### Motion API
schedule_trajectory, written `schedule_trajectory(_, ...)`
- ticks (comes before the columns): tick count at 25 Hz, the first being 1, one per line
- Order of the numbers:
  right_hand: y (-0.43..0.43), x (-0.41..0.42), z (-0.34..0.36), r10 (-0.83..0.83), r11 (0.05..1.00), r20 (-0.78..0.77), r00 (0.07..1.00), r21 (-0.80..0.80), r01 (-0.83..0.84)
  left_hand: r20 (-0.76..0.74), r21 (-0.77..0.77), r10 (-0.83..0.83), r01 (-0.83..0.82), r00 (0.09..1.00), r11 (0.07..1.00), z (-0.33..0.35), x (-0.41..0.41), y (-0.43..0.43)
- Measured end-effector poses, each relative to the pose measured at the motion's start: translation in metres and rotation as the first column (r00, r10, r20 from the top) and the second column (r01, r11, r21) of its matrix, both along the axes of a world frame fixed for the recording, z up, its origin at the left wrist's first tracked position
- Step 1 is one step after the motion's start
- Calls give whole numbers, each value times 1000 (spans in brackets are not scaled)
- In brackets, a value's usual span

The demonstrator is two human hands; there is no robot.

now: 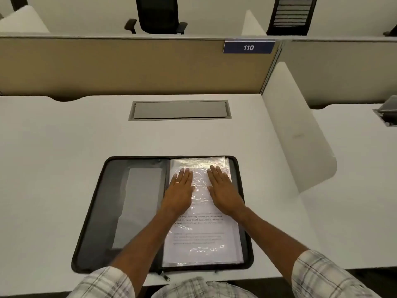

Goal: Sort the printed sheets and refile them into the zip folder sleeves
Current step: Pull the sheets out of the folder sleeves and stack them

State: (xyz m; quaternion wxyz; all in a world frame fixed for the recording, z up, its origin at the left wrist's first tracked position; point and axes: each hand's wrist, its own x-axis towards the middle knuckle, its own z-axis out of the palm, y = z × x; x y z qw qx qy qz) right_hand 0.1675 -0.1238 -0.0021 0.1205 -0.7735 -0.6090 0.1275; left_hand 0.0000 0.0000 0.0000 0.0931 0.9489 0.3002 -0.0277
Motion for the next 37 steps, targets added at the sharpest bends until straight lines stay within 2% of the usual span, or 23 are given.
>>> schedule_trajectory(2, 3, 4, -4, 18, 1000, 85, 996, 21, -20, -55, -37, 10, -12, 998, 999, 2, 1, 2)
schedule_trajectory(5, -1, 6, -12, 31, 997, 154, 988, 66, -42, 19, -33, -7, 8, 1000, 999, -1, 0, 3)
schedule_trajectory(10, 36, 21, 11, -50, 974, 59, 997, 222, 36, 150, -36, -36, 41, 988, 998, -7, -6, 19)
schedule_trajectory(12, 65, 28, 24, -27, 986, 0, 1000, 167, 26, 197, -53, -51, 63, 979, 997, -11, -8, 20)
schedule_trajectory(14, 95, 38, 33, 26, 1000, -45, 999, -11, -27, 233, -90, -12, 34, 972, 995, -14, -12, 15)
schedule_trajectory(17, 126, 51, 43, 67, 975, -24, 997, -212, -70, 181, -258, 79, -30, 980, 966, -13, -18, -7)
schedule_trajectory(21, 146, 65, 54, 111, 974, -86, 990, -188, -126, 164, -277, -9, 55, 986, 959, -10, -39, -47)
schedule_trajectory(23, 153, 68, 55, 119, 958, -135, 984, -243, -150, 147, -256, -29, 66, 989, 964, -16, -49, -57)
schedule_trajectory(26, 160, 70, 47, 108, 934, -193, 975, -316, -166, 142, -219, -12, 43, 990, 975, -25, -49, -61)
schedule_trajectory(33, 177, 79, 51, 72, 925, -306, 949, -337, -178, 135, -222, 18, 12, 991, 975, -31, -31, -54)
schedule_trajectory(37, 187, 91, 58, 45, 945, -282, 958, -300, -133, 132, -243, 17, 16, 991, 970, -29, -23, -45)
